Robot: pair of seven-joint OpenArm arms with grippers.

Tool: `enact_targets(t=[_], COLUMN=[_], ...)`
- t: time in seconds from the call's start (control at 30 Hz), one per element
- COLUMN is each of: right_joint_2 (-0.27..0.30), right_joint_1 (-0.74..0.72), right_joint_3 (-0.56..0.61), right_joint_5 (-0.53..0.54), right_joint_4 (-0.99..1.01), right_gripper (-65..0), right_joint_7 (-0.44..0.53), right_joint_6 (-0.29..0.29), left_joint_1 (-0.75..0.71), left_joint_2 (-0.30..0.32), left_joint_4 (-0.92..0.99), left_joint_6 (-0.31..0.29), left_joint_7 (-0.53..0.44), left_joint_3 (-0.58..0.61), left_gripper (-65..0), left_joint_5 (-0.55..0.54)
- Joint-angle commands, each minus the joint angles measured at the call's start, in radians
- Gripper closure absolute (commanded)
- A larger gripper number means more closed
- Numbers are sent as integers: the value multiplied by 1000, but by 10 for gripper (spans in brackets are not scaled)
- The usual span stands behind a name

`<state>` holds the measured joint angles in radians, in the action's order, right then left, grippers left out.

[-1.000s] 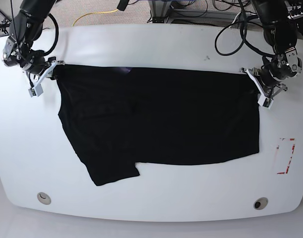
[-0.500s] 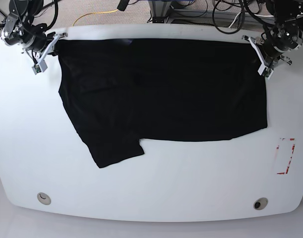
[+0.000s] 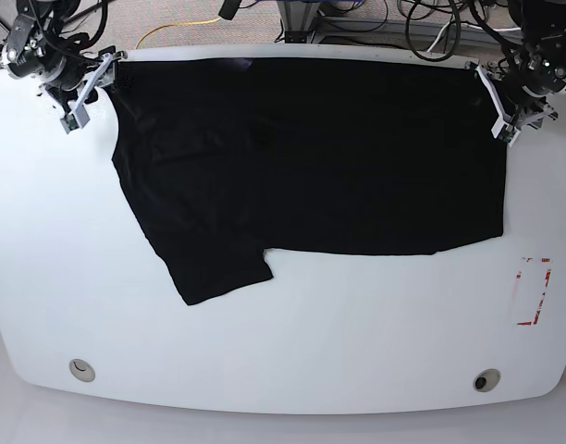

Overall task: Fold the T-shirt properly
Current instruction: 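Regrasp the shirt edge with both grippers and pull it taut, then move both grippers to the shirt's hem side and grasp it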

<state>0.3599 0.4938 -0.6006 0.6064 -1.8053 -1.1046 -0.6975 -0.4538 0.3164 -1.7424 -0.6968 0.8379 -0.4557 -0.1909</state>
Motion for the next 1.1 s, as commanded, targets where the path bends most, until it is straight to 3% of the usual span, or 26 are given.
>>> enact_targets(t=[0.0, 0.1, 0.53, 0.77, 1.07], right_joint_2=[-2, -20, -29, -26, -22], right_joint_1=[4, 3, -189, -341, -582], right_joint_3=[-81, -149, -158, -58, 35], right_joint_5=[17, 17, 13, 8, -16], right_joint_4=[-67, -107, -126, -41, 209], right_gripper=[-503, -575, -575, -575, -575], right_joint_7=[13, 11, -70, -70, -64], right_joint_6=[-1, -1, -1, -1, -1], left_joint_1=[26, 63, 149, 260, 450], left_joint_2=[13, 26, 46, 2, 34], left_joint_4=[-18, -55, -207, -204, -27], left_joint_6=[-1, -1, -1, -1, -1], left_joint_7=[59, 128, 169, 166, 162], left_joint_3=[-1, -1, -2, -102, -108], left_gripper=[-399, -399, -396, -396, -397], left_joint_5=[20, 18, -48, -43, -2])
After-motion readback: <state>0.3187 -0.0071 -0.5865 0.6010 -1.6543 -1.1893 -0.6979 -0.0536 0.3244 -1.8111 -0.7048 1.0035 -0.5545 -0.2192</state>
